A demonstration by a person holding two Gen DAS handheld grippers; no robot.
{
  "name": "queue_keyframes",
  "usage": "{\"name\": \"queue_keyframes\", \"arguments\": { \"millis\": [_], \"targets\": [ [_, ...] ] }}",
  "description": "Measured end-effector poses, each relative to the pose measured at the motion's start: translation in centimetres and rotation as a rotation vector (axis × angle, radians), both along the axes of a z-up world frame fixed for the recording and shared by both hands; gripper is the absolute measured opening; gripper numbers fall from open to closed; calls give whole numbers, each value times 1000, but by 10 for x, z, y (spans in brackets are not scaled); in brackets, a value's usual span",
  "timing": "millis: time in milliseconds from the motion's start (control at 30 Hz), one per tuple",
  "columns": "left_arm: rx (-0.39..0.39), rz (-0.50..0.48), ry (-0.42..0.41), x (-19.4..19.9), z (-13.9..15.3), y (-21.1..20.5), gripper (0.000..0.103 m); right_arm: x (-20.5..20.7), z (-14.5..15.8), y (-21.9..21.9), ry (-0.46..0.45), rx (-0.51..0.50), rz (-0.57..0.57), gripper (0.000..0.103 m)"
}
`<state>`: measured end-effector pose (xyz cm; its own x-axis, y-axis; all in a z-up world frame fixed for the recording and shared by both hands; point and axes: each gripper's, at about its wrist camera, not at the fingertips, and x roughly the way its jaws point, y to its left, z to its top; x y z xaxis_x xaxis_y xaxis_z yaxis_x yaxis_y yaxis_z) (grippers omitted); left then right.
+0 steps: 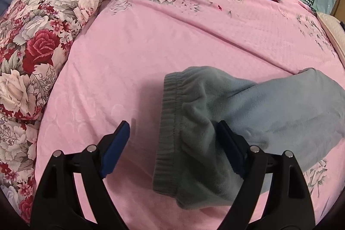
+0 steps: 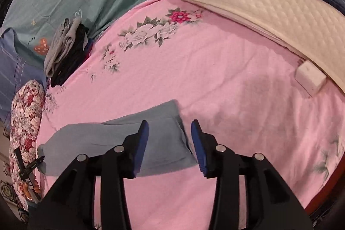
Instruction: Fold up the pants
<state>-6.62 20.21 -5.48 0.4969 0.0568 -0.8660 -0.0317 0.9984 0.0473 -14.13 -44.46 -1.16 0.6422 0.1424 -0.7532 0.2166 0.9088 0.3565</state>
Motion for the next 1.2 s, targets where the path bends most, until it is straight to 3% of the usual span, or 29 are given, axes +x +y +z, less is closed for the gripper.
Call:
{"name": "queue_keyframes", "arguments": {
  "millis": [167,467,600,700,900,967,1067,1133,1200],
  "targets": [
    [40,-15,2,0,4,-10,85,20,-24,7,98,-83,85,42],
    [62,-18,19,8,3,-28,86,14,-29,1,34,-79,187,39],
    [49,-9,30,7,2,-24,87,18,-30,13,28,-96,268,3],
    [44,-1,36,9,1,-23,87,19,-19,24,21,-106,333,0],
    [70,-9,31,11,2,-28,87,44,34,29,-56,-118,338,0],
    [69,-16,25,9,2,-28,87,50,51,31,-28,-112,377,1],
    [50,-11,28,9,-1,-25,88,36,43,34,18,-218,389,41],
    [37,-1,35,10,-4,-23,89,20,28,33,16,-249,402,41],
    [31,4,39,11,-4,-22,90,-2,18,35,-46,-299,422,41]
  ]
}}
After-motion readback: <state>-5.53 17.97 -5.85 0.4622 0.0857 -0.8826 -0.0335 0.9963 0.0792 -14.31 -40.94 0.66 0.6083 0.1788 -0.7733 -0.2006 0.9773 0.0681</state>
